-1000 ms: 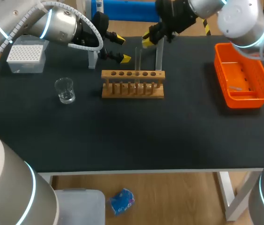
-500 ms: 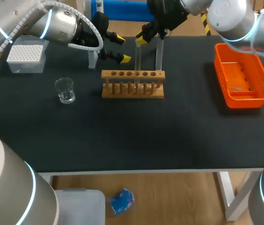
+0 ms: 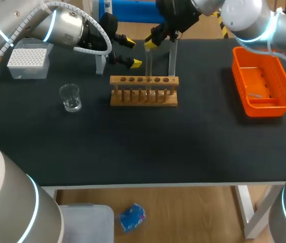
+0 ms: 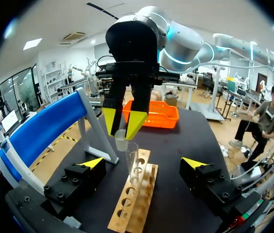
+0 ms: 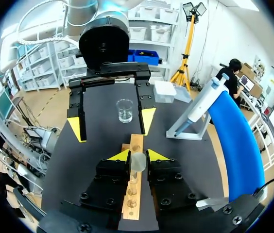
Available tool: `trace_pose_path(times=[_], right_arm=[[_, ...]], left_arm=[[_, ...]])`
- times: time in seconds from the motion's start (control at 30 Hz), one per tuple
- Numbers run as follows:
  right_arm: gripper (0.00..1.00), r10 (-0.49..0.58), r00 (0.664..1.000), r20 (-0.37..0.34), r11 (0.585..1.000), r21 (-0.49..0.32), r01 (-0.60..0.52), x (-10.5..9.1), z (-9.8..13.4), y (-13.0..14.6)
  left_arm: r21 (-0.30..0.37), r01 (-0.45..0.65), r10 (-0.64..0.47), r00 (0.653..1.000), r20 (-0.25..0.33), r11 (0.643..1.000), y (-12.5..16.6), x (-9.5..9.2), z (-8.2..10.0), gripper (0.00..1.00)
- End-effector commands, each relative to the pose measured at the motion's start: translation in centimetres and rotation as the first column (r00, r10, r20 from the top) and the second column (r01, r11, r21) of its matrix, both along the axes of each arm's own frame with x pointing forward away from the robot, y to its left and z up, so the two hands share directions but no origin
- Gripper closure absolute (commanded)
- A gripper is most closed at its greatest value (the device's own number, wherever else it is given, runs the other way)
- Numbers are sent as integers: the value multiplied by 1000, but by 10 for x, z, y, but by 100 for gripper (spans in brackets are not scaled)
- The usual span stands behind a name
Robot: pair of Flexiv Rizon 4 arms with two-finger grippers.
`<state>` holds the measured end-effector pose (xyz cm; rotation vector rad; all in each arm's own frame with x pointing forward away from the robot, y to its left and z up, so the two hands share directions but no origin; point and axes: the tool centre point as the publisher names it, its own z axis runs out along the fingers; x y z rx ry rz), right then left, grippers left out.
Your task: Invert the test tube, pick up the pipette, mount the tip to pipette, aspirate from beaker and dispense into the tube, eject the tip, return the pipette, and cap with the stopper.
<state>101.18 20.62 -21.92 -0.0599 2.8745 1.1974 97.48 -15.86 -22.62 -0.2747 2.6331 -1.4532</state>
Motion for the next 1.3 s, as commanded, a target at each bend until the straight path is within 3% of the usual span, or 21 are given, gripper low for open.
trace_pose_path(times=[0.03,0.4,1.3], right_arm=[[100,0,1000,-4,1000,-6,0,0,-4,0],[100,-1,1000,17,1000,-3,1,3,7,1],[100,-5,1000,-5,1000,-2,5,-2,-1,-2]], left_arm=[[-38,199,-202,972,-119,979,2,5,0,0],[-38,199,-202,972,-119,979,2,5,0,0],[-38,199,-202,972,-119,979,2,5,0,0]])
